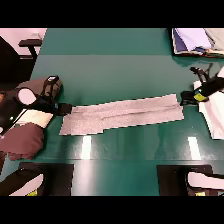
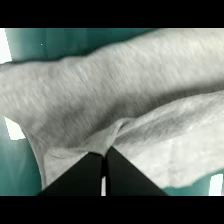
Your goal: Fold the shirts.
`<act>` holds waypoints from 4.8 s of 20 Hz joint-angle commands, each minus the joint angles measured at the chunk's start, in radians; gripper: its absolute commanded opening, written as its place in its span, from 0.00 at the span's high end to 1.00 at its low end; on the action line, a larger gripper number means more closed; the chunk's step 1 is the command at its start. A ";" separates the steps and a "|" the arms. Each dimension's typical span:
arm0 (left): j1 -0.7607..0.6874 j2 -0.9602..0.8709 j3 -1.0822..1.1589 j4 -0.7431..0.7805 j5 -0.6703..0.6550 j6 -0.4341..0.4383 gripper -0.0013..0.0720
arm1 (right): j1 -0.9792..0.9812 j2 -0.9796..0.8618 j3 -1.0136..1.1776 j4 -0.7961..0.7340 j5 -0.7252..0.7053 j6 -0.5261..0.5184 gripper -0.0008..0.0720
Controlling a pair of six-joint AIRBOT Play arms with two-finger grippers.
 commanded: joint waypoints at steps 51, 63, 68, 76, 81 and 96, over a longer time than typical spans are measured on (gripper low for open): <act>-0.377 -0.649 0.684 -0.309 0.058 -0.009 0.96 | 0.430 0.132 0.322 0.602 -0.017 -0.115 0.97; 0.174 0.022 0.684 0.024 -0.043 -0.008 0.95 | 0.991 -0.159 0.322 0.765 -0.407 -0.283 0.33; 0.193 0.035 0.687 0.019 -0.112 -0.007 0.95 | 0.912 -0.150 0.283 0.459 -0.250 -0.167 0.32; 0.188 0.033 0.685 -0.058 -0.142 -0.004 0.95 | 0.414 -0.046 -0.130 0.475 -0.259 -0.101 0.08; 0.188 0.023 0.657 -0.121 -0.104 0.005 0.95 | 0.388 -0.201 -0.100 0.598 -0.248 -0.121 0.10; 0.056 0.022 0.621 -0.154 -0.079 0.029 0.96 | 0.518 -0.354 0.270 0.616 -0.275 -0.118 0.93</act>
